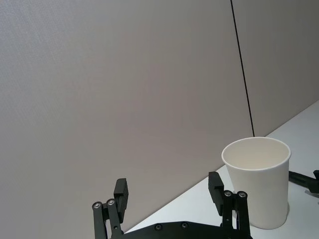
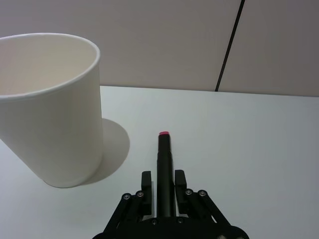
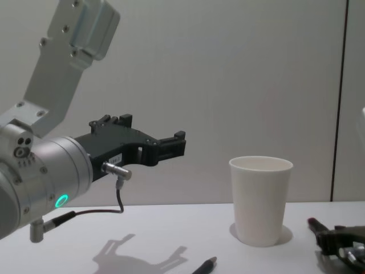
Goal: Place the pen into the pen holder.
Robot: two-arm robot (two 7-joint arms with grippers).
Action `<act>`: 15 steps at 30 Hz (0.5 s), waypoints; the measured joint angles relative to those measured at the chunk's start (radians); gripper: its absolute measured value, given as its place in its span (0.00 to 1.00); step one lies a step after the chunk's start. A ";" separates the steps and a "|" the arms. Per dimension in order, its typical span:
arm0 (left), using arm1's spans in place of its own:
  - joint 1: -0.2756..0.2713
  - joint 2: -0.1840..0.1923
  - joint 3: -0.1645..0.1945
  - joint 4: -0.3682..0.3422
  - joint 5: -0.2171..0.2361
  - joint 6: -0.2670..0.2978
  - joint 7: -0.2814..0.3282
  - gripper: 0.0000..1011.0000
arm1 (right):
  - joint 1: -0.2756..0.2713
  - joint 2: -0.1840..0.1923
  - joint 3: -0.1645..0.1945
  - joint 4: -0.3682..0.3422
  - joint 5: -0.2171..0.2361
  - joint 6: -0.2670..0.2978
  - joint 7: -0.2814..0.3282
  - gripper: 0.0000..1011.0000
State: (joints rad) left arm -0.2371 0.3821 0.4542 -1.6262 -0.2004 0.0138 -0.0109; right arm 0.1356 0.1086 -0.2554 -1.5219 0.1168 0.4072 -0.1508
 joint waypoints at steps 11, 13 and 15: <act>0.000 0.000 0.000 0.000 0.000 0.000 0.000 0.99 | 0.002 0.004 0.004 0.003 -0.019 -0.012 0.029 0.16; 0.000 0.000 0.000 0.000 0.000 0.000 0.000 0.99 | 0.002 0.004 0.005 0.003 -0.019 -0.012 0.031 0.16; 0.000 0.000 0.000 0.000 0.000 0.000 0.000 0.99 | 0.002 0.003 0.006 0.004 -0.020 -0.012 0.032 0.16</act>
State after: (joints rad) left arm -0.2371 0.3821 0.4542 -1.6262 -0.2004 0.0139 -0.0109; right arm 0.1377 0.1119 -0.2492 -1.5181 0.0973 0.3948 -0.1190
